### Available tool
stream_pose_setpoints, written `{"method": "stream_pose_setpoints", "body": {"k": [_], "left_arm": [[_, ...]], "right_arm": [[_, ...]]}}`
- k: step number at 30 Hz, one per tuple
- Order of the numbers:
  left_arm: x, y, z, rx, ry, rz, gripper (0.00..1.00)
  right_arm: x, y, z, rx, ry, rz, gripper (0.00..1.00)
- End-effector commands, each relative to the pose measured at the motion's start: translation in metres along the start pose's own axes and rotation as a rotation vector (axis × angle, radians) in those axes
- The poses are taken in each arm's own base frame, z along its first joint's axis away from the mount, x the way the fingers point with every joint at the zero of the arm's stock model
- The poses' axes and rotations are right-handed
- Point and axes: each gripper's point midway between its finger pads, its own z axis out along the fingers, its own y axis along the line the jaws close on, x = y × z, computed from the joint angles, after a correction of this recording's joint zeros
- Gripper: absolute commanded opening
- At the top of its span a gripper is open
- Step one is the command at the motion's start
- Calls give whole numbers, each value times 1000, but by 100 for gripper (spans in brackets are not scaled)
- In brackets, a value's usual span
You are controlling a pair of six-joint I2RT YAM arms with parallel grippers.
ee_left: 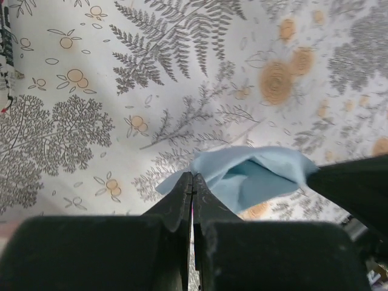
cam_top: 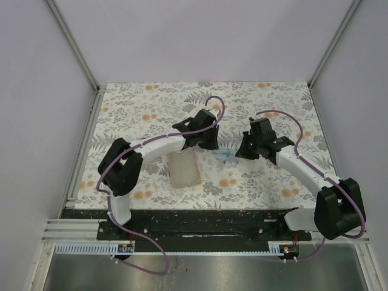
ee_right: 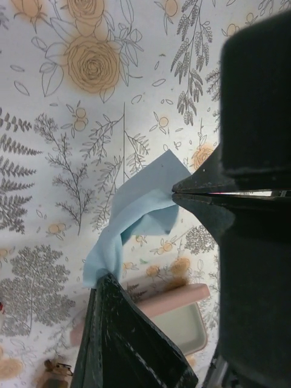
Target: Organize the sunglasses
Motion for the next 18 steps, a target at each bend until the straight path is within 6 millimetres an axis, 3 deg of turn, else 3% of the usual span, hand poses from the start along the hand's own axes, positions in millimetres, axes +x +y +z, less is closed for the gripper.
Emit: {"method": "stream_pose_setpoints", "body": {"k": [1, 10, 15, 18], "left_arm": [[-31, -24, -38, 101, -174, -15, 0], [1, -5, -59, 75, -175, -23, 0], [19, 2, -69, 61, -141, -48, 0], [18, 6, -69, 43, -164, -48, 0]], "right_arm": [[-11, 27, -19, -134, -23, -72, 0], [10, 32, -22, -205, 46, -69, 0], [28, 47, -28, -310, 114, -35, 0], [23, 43, -25, -284, 86, -44, 0]]}}
